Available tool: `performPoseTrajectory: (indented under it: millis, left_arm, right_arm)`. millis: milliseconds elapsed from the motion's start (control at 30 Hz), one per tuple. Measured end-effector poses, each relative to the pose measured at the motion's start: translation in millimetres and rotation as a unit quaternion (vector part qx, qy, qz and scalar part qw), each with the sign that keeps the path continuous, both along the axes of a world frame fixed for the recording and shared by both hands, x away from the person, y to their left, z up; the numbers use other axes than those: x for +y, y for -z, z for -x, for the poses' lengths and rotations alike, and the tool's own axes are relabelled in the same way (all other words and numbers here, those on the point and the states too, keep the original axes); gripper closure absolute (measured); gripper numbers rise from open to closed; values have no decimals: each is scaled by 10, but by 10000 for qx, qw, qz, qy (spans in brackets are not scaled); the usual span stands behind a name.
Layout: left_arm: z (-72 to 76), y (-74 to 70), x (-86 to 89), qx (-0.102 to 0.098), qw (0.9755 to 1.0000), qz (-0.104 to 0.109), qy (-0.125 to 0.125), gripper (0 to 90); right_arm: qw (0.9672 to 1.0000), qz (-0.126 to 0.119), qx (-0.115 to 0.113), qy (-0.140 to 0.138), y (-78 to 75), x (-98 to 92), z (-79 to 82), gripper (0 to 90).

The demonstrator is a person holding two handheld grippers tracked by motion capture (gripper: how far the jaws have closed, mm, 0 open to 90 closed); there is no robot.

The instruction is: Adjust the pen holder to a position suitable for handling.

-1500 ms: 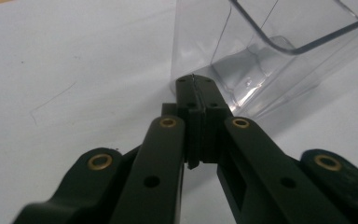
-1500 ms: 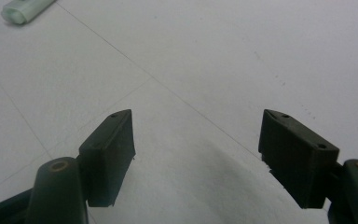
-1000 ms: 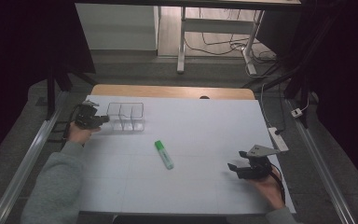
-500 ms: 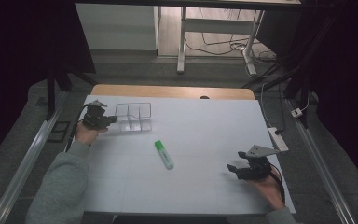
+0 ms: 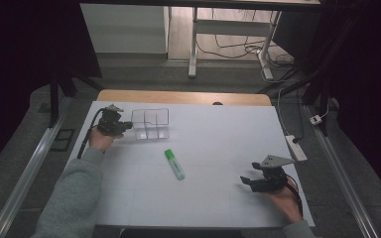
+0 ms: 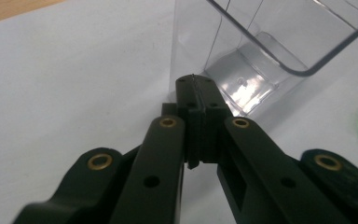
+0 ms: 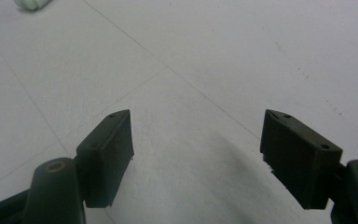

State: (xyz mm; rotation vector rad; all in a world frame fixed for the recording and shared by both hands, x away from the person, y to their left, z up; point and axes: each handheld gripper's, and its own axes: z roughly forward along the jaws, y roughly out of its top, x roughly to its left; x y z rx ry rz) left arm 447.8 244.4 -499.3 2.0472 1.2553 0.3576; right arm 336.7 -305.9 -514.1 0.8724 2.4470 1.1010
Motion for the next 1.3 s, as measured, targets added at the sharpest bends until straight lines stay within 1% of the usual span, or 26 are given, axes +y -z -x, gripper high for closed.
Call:
performPoseTrajectory:
  millis: [233,433,633,667,900,933,1000,1100,1133,1300]
  left_arm:
    - [-58,22,-120,7,10000,16,55,891]
    - [-102,17,-229,8,9999,-28,140,891]
    - [-140,8,-327,10,9998,16,210,891]
    - [-151,8,-373,12,9997,5,251,891]
    - [-213,-10,-528,6,9993,-53,379,891]
    - [-213,-10,-528,6,9993,-53,379,891]
    - [-236,-20,-605,2,9990,-39,446,891]
    - [-249,-26,-652,17,9987,-60,501,891]
    - [-257,-28,-702,9,9985,-53,545,891]
    - [-277,-34,-794,28,9979,-44,646,891]
  right_arm:
    - [10000,16,33,4,9,5,1,250]
    - [10000,38,57,20,17,0,1,250]
    - [9999,44,93,9,23,5,2,250]
    - [9999,45,97,7,25,6,2,250]
    - [9999,36,95,22,28,5,6,250]
    - [9999,36,95,22,28,5,6,250]
    - [9999,32,100,28,28,0,5,250]
    - [9999,39,103,25,32,-1,4,250]
    - [9999,48,104,25,31,-1,4,250]
    - [9999,52,108,21,36,-4,2,250]
